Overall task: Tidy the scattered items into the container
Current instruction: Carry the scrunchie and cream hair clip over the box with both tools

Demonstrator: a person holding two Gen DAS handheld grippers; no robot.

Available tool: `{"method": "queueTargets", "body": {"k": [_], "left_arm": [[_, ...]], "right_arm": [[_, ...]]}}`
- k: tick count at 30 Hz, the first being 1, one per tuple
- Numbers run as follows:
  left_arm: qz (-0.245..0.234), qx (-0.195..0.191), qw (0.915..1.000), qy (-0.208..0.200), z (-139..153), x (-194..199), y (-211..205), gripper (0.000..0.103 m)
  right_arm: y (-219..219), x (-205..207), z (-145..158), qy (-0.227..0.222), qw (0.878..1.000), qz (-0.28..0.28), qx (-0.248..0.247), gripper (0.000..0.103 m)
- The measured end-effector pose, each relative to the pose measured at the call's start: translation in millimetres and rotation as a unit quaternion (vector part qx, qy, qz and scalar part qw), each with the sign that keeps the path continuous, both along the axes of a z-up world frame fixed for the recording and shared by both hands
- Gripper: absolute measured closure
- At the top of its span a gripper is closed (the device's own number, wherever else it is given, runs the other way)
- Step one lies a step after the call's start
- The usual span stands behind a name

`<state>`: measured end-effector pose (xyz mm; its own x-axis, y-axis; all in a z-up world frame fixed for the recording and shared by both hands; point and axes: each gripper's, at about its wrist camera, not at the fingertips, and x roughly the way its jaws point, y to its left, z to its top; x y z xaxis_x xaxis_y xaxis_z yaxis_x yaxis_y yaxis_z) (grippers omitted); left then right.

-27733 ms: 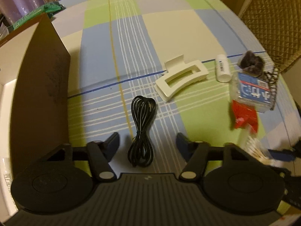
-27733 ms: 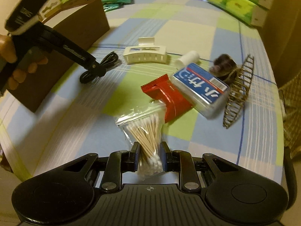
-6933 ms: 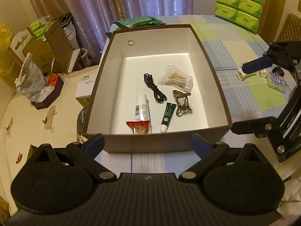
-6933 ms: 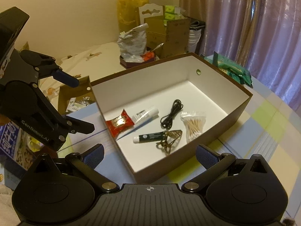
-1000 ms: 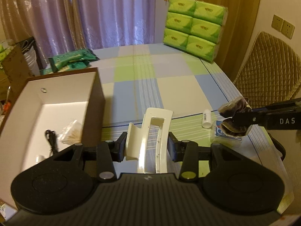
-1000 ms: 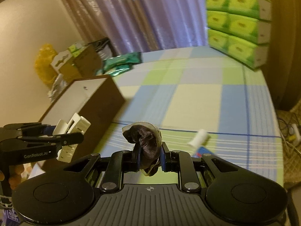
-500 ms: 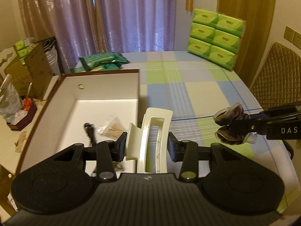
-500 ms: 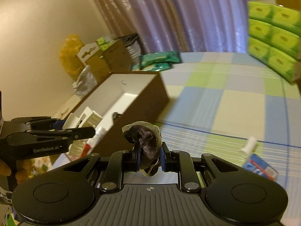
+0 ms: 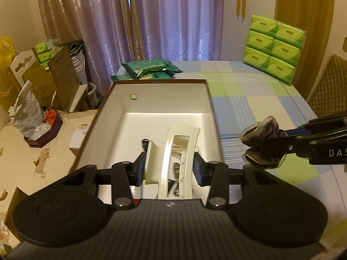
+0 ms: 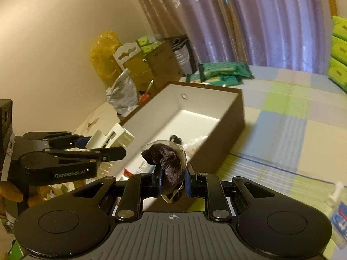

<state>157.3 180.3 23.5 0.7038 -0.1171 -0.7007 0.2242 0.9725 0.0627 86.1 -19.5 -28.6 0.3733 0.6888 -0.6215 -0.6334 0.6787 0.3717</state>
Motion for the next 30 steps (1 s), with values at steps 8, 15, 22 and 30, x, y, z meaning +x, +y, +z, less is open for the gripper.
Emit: {"method": "queueTargets", "body": {"k": [8,15,22,30], "left_arm": [[-0.011,0.004,0.9999,0.0,-5,31,35,0.065],[-0.033,0.007,0.9994,0.007,-15,71,50,0.065],[-0.061,0.012,0.9978,0.021,-30,124,49,0.065],[-0.089,0.013,0.9952,0.04,-55,181,39,0.065]], "right_arm": [[45,22,-6,-0.002,1.0,-0.005,-0.015,0.086],[74,54,-19,0.001,0.999,-0.028,-0.043,0.086],[95,107,-32,0.01,0.995,-0.062,-0.079,0.086],[116,153,-51,0.01,0.988,-0.07,-0.134,0.086]]}}
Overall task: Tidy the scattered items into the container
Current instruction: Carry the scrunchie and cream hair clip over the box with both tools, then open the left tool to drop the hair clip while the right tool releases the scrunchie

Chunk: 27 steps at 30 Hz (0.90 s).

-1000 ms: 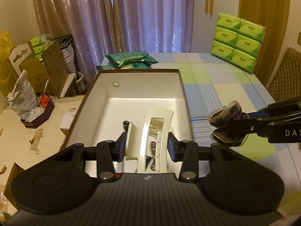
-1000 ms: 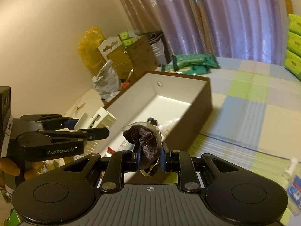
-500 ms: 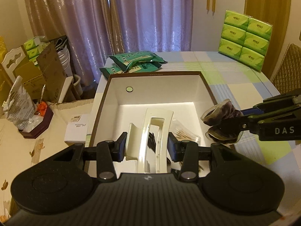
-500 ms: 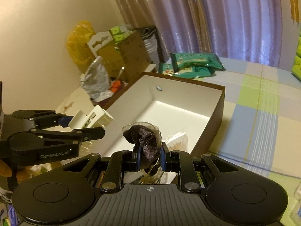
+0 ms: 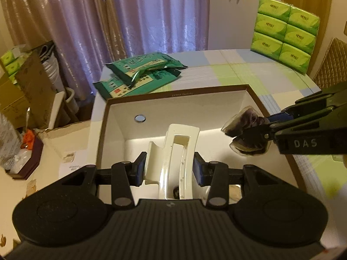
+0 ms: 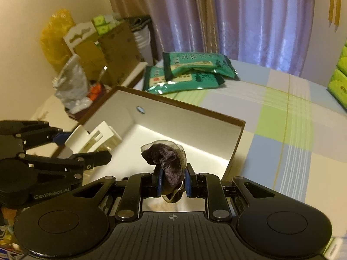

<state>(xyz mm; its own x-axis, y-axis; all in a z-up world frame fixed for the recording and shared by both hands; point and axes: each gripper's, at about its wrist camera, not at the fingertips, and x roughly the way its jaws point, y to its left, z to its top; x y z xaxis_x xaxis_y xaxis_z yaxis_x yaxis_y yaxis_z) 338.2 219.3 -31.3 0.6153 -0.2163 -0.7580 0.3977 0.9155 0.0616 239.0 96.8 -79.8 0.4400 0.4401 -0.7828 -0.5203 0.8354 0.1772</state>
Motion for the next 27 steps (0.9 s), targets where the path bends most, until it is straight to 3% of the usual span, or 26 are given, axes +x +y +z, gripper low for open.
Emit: {"method": "queueTargets", "body": {"k": [11,19,22,24,27], "left_arm": [[-0.008,0.005,0.9992,0.038,-43,52,-12,0.065],[0.001,-0.003,0.9983,0.059,-62,71,-16,0.065],[0.001,-0.004,0.998,0.063,-65,73,-16,0.065],[0.002,-0.002,0.9979,0.064,-66,73,-17,0.065],[0.003,0.001,0.998,0.064,-67,74,-17,0.065]], "right_arm": [[26,30,-33,-0.026,0.994,0.029,-0.103,0.086],[34,39,-46,-0.045,0.988,0.062,-0.133,0.086],[36,39,-47,-0.063,0.986,0.072,-0.14,0.074],[35,39,-46,-0.072,0.985,0.077,-0.135,0.055],[34,40,-45,-0.07,0.986,0.078,-0.127,0.054]]}}
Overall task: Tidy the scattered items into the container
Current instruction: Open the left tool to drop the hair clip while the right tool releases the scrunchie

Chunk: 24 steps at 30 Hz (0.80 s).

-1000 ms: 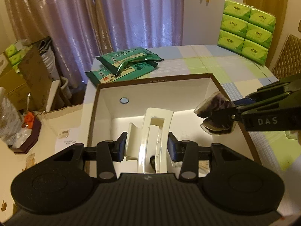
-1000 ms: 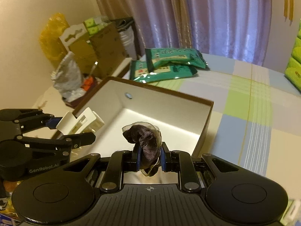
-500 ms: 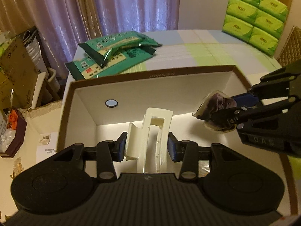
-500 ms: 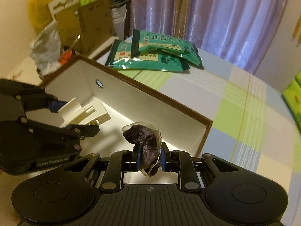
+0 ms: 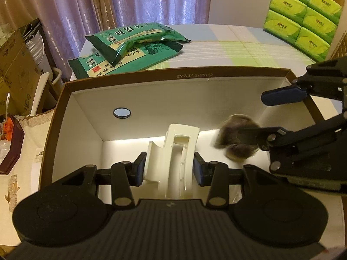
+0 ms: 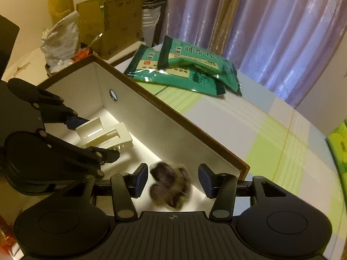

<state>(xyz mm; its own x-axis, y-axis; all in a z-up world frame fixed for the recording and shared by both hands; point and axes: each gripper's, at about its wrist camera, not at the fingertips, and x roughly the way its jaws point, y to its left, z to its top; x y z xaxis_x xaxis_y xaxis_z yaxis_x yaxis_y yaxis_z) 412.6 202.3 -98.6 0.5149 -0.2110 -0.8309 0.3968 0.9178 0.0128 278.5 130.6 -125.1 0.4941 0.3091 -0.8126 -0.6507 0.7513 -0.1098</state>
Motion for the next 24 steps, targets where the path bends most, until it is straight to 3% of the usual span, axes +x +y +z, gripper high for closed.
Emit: {"method": "queueTargets", "body": {"k": [10,14,19,24], "left_arm": [[-0.007,0.007,0.9999,-0.002,-1,2,-4,0.065],[0.002,0.005,1.0,-0.001,-1,3,-2,0.051],[0.004,0.002,1.0,-0.001,3,-1,0,0.043],[0.011,-0.001,0.9999,-0.003,10,-7,3,0.029]], "right_arm": [[0,0,4,0.003,1.0,0.005,0.001,0.052],[-2,1,6,0.007,1.0,0.002,0.009,0.051],[-7,-2,11,0.014,1.0,-0.004,0.027,0.046],[-19,-6,20,0.03,0.997,-0.018,0.073,0.037]]}}
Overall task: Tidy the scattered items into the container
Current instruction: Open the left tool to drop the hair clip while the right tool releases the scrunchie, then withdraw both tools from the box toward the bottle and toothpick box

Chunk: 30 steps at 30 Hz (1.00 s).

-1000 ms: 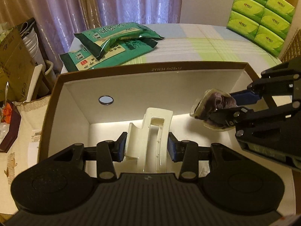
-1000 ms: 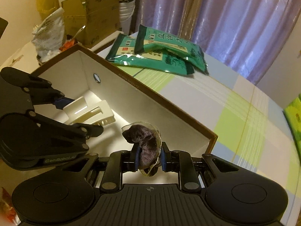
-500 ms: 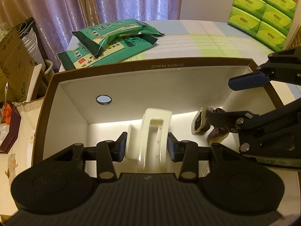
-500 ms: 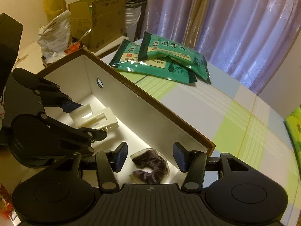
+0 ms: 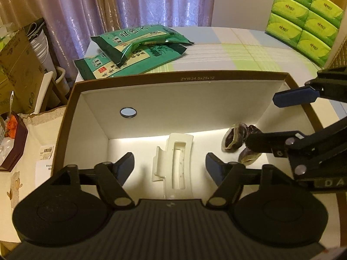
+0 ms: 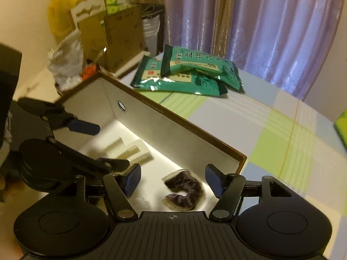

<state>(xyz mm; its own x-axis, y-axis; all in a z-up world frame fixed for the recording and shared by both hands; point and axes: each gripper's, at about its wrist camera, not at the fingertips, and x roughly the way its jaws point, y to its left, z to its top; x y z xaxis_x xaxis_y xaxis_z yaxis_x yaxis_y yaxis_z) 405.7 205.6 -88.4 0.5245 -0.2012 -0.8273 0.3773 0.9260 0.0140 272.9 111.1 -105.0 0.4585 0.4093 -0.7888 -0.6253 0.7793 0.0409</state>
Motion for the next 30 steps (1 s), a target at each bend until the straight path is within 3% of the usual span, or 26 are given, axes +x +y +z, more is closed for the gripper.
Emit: {"method": "queueTargets", "body": {"k": [5,8,19,30], "left_arm": [[0.0,-0.011,0.9999,-0.001,13,-12,4,0.02],[0.002,-0.01,0.9999,-0.01,24,-25,7,0.008],[0.025,-0.009,0.9991,-0.033,65,-84,29,0.004],[0.055,-0.017,0.9974,-0.044,99,-155,45,0.003]], "right_arm": [[-10,-12,16,-0.011,0.999,-0.009,0.031,0.02],[-17,-24,26,-0.024,0.998,-0.014,0.048,0.003],[-44,-81,54,-0.051,0.995,-0.035,0.084,0.002],[-60,-138,72,-0.04,0.992,-0.042,0.111,0.002]]}}
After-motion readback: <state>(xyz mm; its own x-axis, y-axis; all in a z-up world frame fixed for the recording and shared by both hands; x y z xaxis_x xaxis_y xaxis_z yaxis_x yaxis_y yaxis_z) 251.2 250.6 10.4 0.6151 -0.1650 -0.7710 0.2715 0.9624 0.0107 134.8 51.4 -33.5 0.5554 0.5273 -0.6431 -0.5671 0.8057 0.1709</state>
